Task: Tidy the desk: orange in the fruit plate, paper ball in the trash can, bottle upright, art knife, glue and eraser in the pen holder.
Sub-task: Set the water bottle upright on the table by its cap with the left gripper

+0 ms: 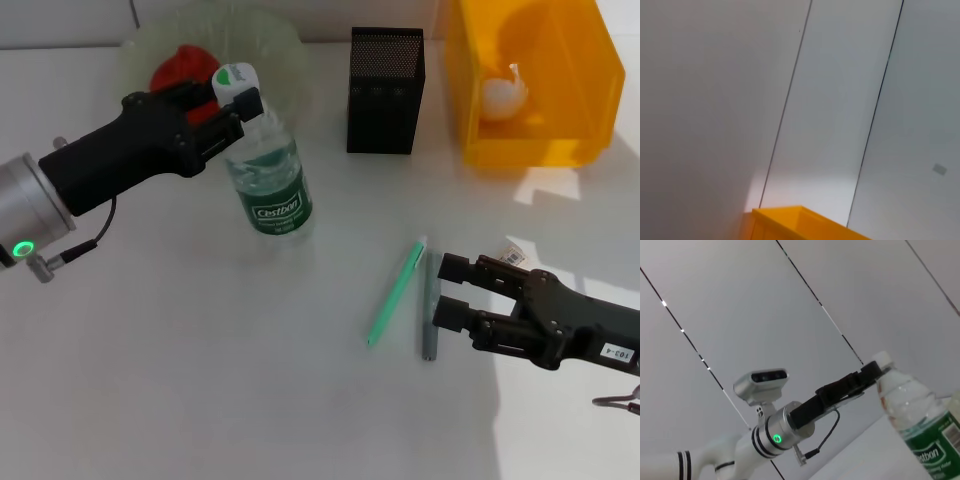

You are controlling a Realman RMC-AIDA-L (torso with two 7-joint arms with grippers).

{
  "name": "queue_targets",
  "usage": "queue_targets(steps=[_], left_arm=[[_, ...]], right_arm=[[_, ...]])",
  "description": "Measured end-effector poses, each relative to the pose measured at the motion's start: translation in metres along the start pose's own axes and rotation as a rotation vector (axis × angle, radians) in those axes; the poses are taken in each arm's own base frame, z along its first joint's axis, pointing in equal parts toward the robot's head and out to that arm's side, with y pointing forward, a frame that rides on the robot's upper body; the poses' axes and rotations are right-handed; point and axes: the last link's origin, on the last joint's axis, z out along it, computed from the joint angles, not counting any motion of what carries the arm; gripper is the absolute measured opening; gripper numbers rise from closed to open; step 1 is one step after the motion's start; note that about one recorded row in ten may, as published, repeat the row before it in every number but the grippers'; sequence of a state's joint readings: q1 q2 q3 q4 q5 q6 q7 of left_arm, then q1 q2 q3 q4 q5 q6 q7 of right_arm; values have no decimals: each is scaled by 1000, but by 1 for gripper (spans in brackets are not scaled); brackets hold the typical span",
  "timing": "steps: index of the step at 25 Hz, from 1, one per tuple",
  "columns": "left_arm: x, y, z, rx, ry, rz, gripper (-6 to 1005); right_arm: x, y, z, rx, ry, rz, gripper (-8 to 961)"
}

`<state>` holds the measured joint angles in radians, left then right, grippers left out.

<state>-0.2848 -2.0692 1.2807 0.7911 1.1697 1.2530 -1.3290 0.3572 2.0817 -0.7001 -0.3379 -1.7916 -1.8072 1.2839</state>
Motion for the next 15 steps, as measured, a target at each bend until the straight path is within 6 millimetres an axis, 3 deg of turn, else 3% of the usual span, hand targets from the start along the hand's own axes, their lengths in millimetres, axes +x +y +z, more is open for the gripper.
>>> queue_targets(steps=[3, 8, 15], left_arm=[[-16, -3, -9, 42, 115, 36, 443], [-30, 0, -9, 75, 159, 128, 443], [-37, 5, -11, 125, 221, 257, 443]], right_arm=[[1, 0, -1, 7, 1, -1, 826], [2, -1, 0, 14, 3, 0, 827], [3, -1, 0, 13, 2, -4, 827]])
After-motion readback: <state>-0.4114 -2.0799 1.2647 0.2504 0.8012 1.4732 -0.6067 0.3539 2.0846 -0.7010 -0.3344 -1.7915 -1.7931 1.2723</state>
